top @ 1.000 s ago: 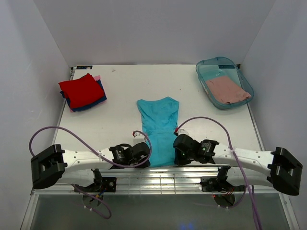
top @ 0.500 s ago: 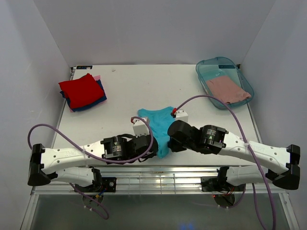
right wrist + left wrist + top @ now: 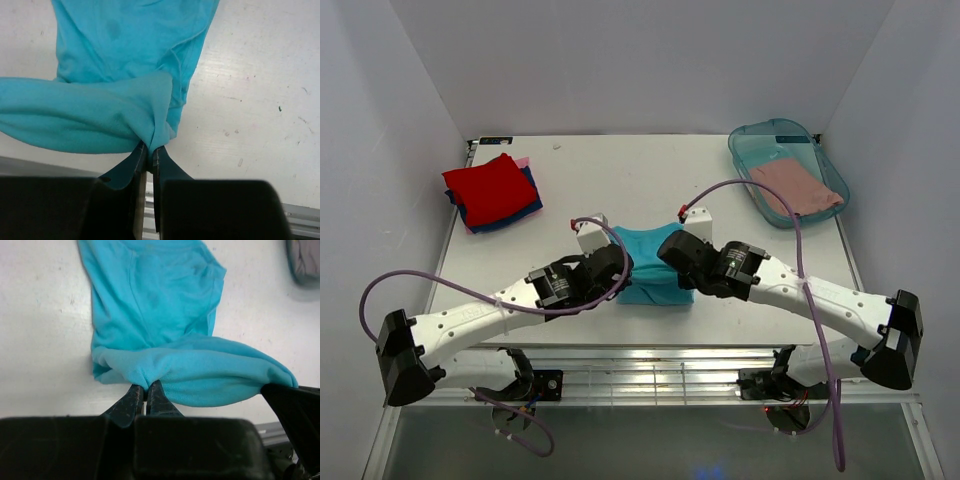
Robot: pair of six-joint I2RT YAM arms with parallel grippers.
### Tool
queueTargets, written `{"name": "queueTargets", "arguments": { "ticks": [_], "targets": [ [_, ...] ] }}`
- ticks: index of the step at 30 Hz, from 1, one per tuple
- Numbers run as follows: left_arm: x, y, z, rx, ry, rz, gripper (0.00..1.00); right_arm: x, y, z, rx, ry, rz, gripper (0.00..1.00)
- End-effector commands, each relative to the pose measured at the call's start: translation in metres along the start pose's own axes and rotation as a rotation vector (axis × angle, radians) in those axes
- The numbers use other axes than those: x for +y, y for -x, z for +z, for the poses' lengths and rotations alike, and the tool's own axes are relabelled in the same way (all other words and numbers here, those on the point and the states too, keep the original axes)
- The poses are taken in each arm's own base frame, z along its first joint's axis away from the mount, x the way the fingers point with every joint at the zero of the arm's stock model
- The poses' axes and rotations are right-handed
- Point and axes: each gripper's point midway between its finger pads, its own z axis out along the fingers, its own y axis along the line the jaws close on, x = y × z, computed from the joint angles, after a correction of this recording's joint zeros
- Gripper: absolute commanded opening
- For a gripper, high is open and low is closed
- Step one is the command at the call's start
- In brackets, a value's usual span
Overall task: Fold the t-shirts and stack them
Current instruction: Grab one side of the 2/3 rectangular tshirt with both arms, then fold the long partially folded tshirt into a neat square
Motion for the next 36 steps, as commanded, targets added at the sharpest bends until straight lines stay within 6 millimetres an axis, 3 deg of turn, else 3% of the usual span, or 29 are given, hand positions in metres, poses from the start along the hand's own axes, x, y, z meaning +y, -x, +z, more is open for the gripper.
{"name": "queueTargets", "arguments": {
  "ticks": [1, 6, 17, 24, 28, 29, 31, 32, 34, 35, 36],
  "targets": [
    [-0.014, 0.029, 0.018, -0.053, -0.062, 0.016, 0.0, -0.007, 0.037, 0.011, -0.094, -0.039, 0.01, 0.08],
    [-0.022, 0.033, 0.048, -0.021, -0.069, 0.046, 0.0, -0.013, 0.05, 0.036, -0.091, -0.075, -0.001, 0.08],
    [-0.009, 0.042, 0.106, 0.043, -0.042, 0.05, 0.0, -0.019, 0.074, 0.09, -0.062, -0.102, -0.053, 0.08],
    [-0.006, 0.041, 0.141, 0.081, -0.015, 0.065, 0.0, -0.023, 0.077, 0.125, -0.011, -0.134, -0.081, 0.08],
    [0.001, 0.053, 0.157, 0.057, 0.053, 0.068, 0.0, -0.031, 0.084, 0.146, -0.018, -0.181, -0.088, 0.1],
    [-0.003, 0.065, 0.157, 0.035, 0.068, 0.066, 0.14, -0.036, 0.098, 0.149, -0.04, -0.201, -0.069, 0.17],
    [0.012, 0.082, 0.16, -0.009, 0.18, 0.081, 0.46, -0.051, 0.116, 0.157, -0.063, -0.27, -0.076, 0.4],
    [-0.001, 0.11, 0.156, -0.07, 0.18, 0.069, 0.64, -0.051, 0.141, 0.152, -0.113, -0.285, -0.06, 0.45],
    [0.005, 0.136, 0.149, -0.138, 0.266, 0.104, 0.75, -0.061, 0.171, 0.138, -0.187, -0.342, -0.072, 0.52],
    [-0.006, 0.157, 0.141, -0.187, 0.258, 0.097, 0.81, -0.061, 0.193, 0.123, -0.243, -0.342, -0.058, 0.53],
    [-0.003, 0.167, 0.138, -0.205, 0.276, 0.112, 0.82, -0.061, 0.203, 0.116, -0.272, -0.339, -0.061, 0.54]
  ]
}}
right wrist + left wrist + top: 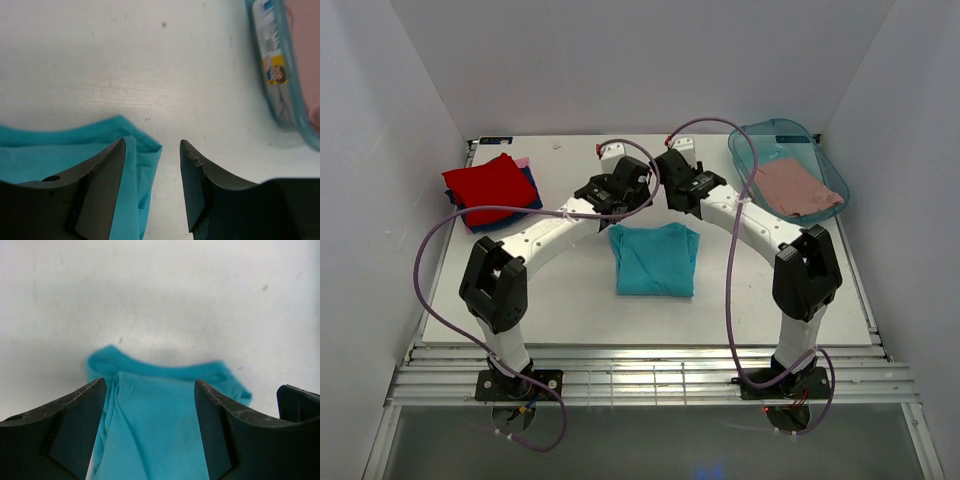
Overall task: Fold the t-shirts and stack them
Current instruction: Fold the long partially folded tshirt into a neat square
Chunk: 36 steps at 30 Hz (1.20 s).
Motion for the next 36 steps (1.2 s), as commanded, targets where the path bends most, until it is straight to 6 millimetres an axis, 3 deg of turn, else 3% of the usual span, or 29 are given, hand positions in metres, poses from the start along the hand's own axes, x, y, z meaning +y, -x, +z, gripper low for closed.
{"name": "queueTargets", "arguments": {
  "ticks": [1, 2, 5, 6, 8, 9, 10, 12, 13, 15, 16, 19, 20, 22, 28, 36],
  "targets": [
    [0.012, 0.067, -0.029, -0.158, 0.087, 0.013, 0.83, -0.026, 0.084, -0.043, -0.235, -0.053, 0.046, 0.54],
    [0.012, 0.068, -0.03, -0.154, 0.08, 0.011, 0.83, -0.028, 0.088, -0.051, -0.252, -0.033, 0.052, 0.54],
    [0.02, 0.046, -0.027, -0.08, 0.057, 0.003, 0.84, -0.015, 0.078, -0.061, -0.232, 0.093, 0.053, 0.52],
    [0.032, 0.02, -0.02, -0.022, 0.072, 0.012, 0.84, -0.003, 0.057, -0.057, -0.178, 0.162, 0.03, 0.49],
    [0.032, -0.002, -0.024, 0.046, 0.018, -0.016, 0.84, 0.007, 0.035, -0.061, -0.117, 0.238, 0.045, 0.43],
    [0.043, -0.026, -0.021, 0.096, 0.027, -0.004, 0.84, 0.018, 0.007, -0.057, -0.045, 0.304, 0.03, 0.2],
    [0.043, -0.033, -0.023, 0.109, 0.006, -0.016, 0.84, 0.022, -0.006, -0.058, -0.012, 0.332, 0.036, 0.08],
    [0.042, -0.039, -0.035, 0.122, -0.058, -0.048, 0.84, 0.036, -0.026, -0.065, 0.036, 0.431, 0.061, 0.08],
    [0.046, -0.05, -0.035, 0.127, -0.082, -0.057, 0.84, 0.037, -0.054, -0.059, 0.088, 0.444, 0.05, 0.08],
    [0.043, -0.047, -0.048, 0.117, -0.163, -0.082, 0.85, 0.045, -0.067, -0.062, 0.097, 0.503, 0.079, 0.08],
    [0.045, -0.053, -0.047, 0.12, -0.18, -0.091, 0.85, 0.044, -0.084, -0.058, 0.135, 0.502, 0.076, 0.08],
    [0.039, -0.058, -0.051, 0.157, -0.257, -0.126, 0.88, 0.051, -0.108, -0.056, 0.205, 0.534, 0.075, 0.08],
    [0.042, -0.068, -0.049, 0.18, -0.267, -0.127, 0.98, 0.052, -0.114, -0.054, 0.222, 0.535, 0.075, 0.08],
    [0.037, -0.072, -0.051, 0.192, -0.317, -0.156, 0.98, 0.055, -0.125, -0.049, 0.252, 0.536, 0.07, 0.08],
    [0.039, -0.089, -0.051, 0.24, -0.367, -0.193, 0.98, 0.059, -0.132, -0.043, 0.273, 0.542, 0.061, 0.08],
    [0.045, -0.11, -0.03, 0.287, -0.361, -0.215, 0.98, 0.06, -0.144, -0.037, 0.31, 0.53, 0.042, 0.08]
  ]
}}
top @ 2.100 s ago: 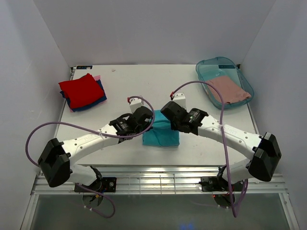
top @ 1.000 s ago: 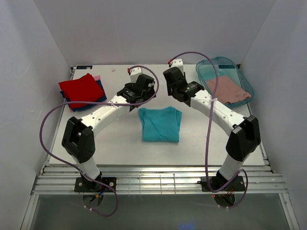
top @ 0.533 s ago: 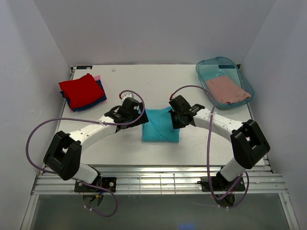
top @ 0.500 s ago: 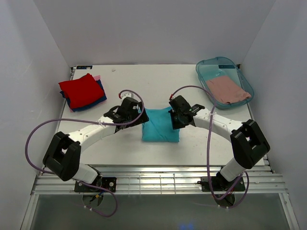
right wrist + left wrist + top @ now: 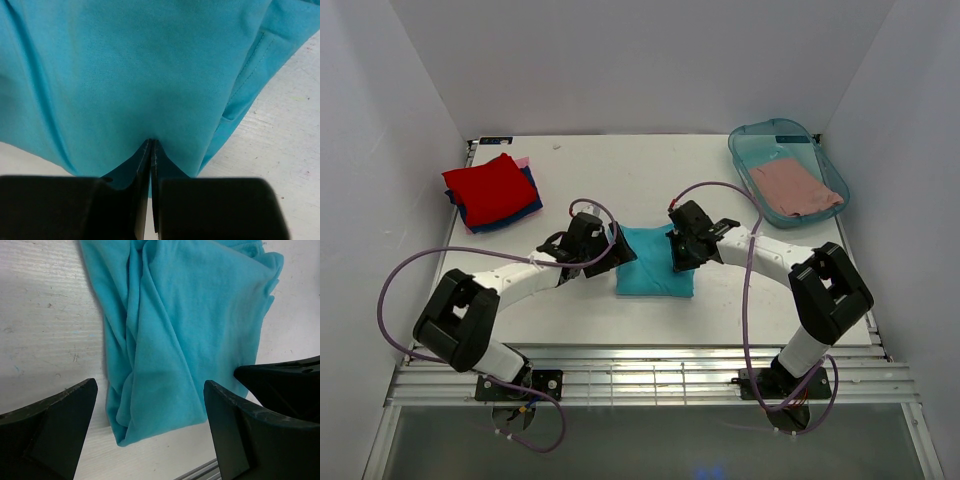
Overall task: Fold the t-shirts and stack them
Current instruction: Fold the long partially folded tshirt into a neat square, then put the neatly folded tshirt into the corner of the board with the left arm
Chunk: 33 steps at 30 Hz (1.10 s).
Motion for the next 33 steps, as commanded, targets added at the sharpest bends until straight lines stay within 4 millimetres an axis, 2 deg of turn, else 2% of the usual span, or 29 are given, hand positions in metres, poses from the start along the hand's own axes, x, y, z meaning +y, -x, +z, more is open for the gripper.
{"name": "queueTargets", "arguments": {
  "ticks": [1, 5, 9, 12, 20, 22, 24, 25, 27, 31, 33],
  "targets": [
    [-0.003, 0.002, 0.007, -0.003, -0.049, -0.017, 0.98, 0.004, 0.0, 0.002, -0.002, 0.019, -0.005, 0.08],
    [0.009, 0.003, 0.015, -0.009, -0.017, -0.003, 0.98, 0.006, 0.002, -0.004, -0.015, 0.022, -0.004, 0.08],
    [0.015, -0.005, 0.021, 0.022, -0.016, 0.002, 0.98, 0.004, 0.002, -0.005, -0.014, 0.013, -0.007, 0.08],
    [0.013, -0.009, 0.028, 0.026, -0.045, -0.01, 0.98, 0.002, -0.002, -0.001, 0.004, 0.001, -0.007, 0.08],
    [0.011, -0.034, 0.047, 0.106, -0.075, -0.064, 0.98, -0.001, -0.011, 0.011, 0.044, -0.01, -0.004, 0.08],
    [0.004, -0.035, 0.053, 0.122, -0.085, -0.061, 0.98, 0.0, -0.01, 0.012, 0.044, -0.006, 0.0, 0.08],
    [0.002, -0.047, 0.061, 0.161, -0.08, -0.06, 0.98, 0.0, -0.01, 0.012, 0.044, -0.008, 0.005, 0.08],
    [-0.006, -0.046, 0.064, 0.159, -0.09, -0.063, 0.98, 0.0, -0.011, 0.012, 0.046, -0.01, 0.005, 0.08],
    [-0.014, -0.057, 0.07, 0.178, -0.092, -0.05, 0.98, -0.001, -0.013, 0.013, 0.049, -0.015, 0.006, 0.08],
    [-0.035, -0.067, 0.08, 0.196, -0.114, -0.03, 0.98, -0.005, -0.02, 0.017, 0.063, -0.027, 0.014, 0.08],
    [-0.038, -0.075, 0.083, 0.211, -0.114, -0.026, 0.94, -0.007, -0.023, 0.018, 0.07, -0.031, 0.018, 0.08]
  ]
}}
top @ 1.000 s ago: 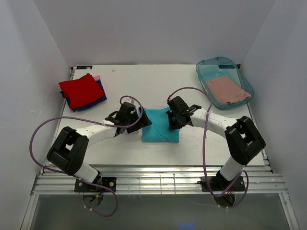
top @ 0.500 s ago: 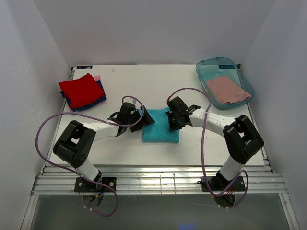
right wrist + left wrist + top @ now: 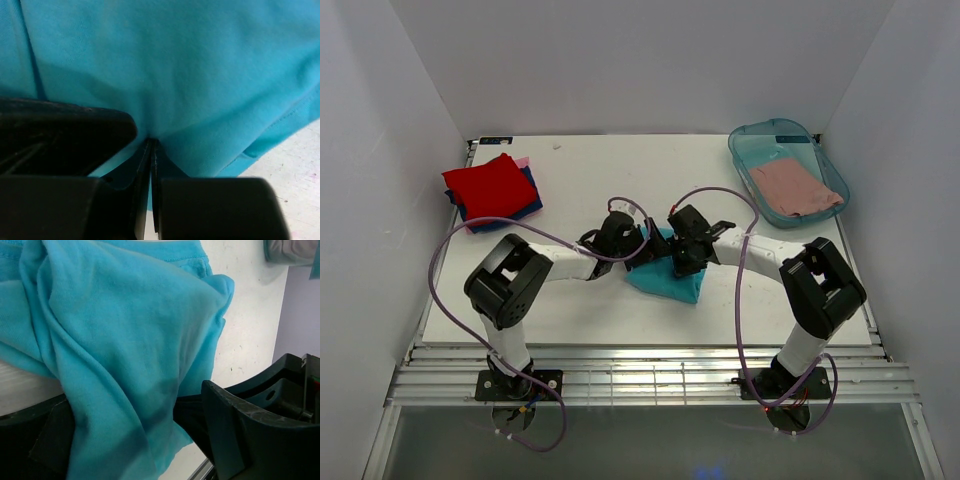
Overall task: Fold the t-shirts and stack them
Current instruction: Put the neatly folded tshirt into the corner of the board with the left arm
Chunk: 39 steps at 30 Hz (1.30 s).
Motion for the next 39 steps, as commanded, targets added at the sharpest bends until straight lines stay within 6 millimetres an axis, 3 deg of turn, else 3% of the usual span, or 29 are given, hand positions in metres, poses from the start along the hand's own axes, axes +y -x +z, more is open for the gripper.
{"name": "queueTargets", "arguments": {
  "ticks": [1, 9, 12, 15, 18, 19, 21, 22, 24, 25, 26, 27, 32, 35, 36, 38, 39],
  "targets": [
    [0.041, -0.05, 0.008, 0.136, 0.147, -0.025, 0.91, -0.001, -0.011, 0.006, 0.025, -0.01, 0.014, 0.08],
    [0.047, -0.065, 0.013, 0.19, 0.146, -0.022, 0.31, -0.002, -0.014, 0.008, 0.03, -0.007, 0.023, 0.08],
    [0.039, -0.065, 0.013, 0.184, 0.113, -0.005, 0.15, -0.001, -0.014, 0.008, 0.028, -0.006, 0.022, 0.08],
    [0.028, -0.051, 0.01, 0.141, 0.093, 0.032, 0.11, -0.002, -0.013, 0.003, 0.022, -0.016, 0.017, 0.08],
    [0.031, -0.035, -0.003, 0.105, 0.175, 0.111, 0.02, -0.007, -0.01, -0.01, 0.005, -0.04, 0.002, 0.08],
    [0.021, -0.023, -0.005, 0.082, 0.176, 0.137, 0.01, -0.008, -0.008, -0.014, -0.003, -0.045, -0.001, 0.08],
    [0.034, -0.009, -0.021, 0.069, 0.269, 0.193, 0.01, -0.012, -0.005, -0.027, -0.018, -0.064, -0.012, 0.08],
    [0.019, 0.009, -0.032, 0.029, 0.259, 0.215, 0.01, -0.013, -0.003, -0.032, -0.027, -0.07, -0.015, 0.08],
    [0.028, 0.035, -0.052, -0.01, 0.342, 0.265, 0.01, -0.014, 0.003, -0.047, -0.064, -0.075, -0.017, 0.08],
    [0.026, 0.047, -0.06, -0.029, 0.353, 0.285, 0.01, -0.016, 0.002, -0.051, -0.063, -0.08, -0.018, 0.08],
    [0.015, 0.074, -0.073, -0.085, 0.342, 0.292, 0.01, -0.016, 0.003, -0.055, -0.074, -0.079, -0.019, 0.08],
    [0.021, 0.082, -0.084, -0.072, 0.381, 0.325, 0.01, -0.015, 0.005, -0.063, -0.093, -0.071, -0.016, 0.08],
    [0.016, 0.154, -0.133, -0.15, 0.435, 0.387, 0.01, -0.014, 0.001, -0.075, -0.111, -0.047, -0.021, 0.08],
    [0.026, 0.185, -0.156, -0.172, 0.474, 0.402, 0.01, -0.011, 0.001, -0.081, -0.131, -0.017, -0.021, 0.08],
    [0.018, 0.202, -0.163, -0.204, 0.469, 0.409, 0.01, -0.011, -0.001, -0.081, -0.135, -0.012, -0.021, 0.08],
    [0.026, 0.222, -0.178, -0.214, 0.498, 0.409, 0.01, -0.011, -0.004, -0.082, -0.133, -0.003, -0.022, 0.08],
    [0.02, 0.24, -0.183, -0.243, 0.496, 0.412, 0.01, -0.011, -0.005, -0.083, -0.134, 0.001, -0.022, 0.08]
  ]
}}
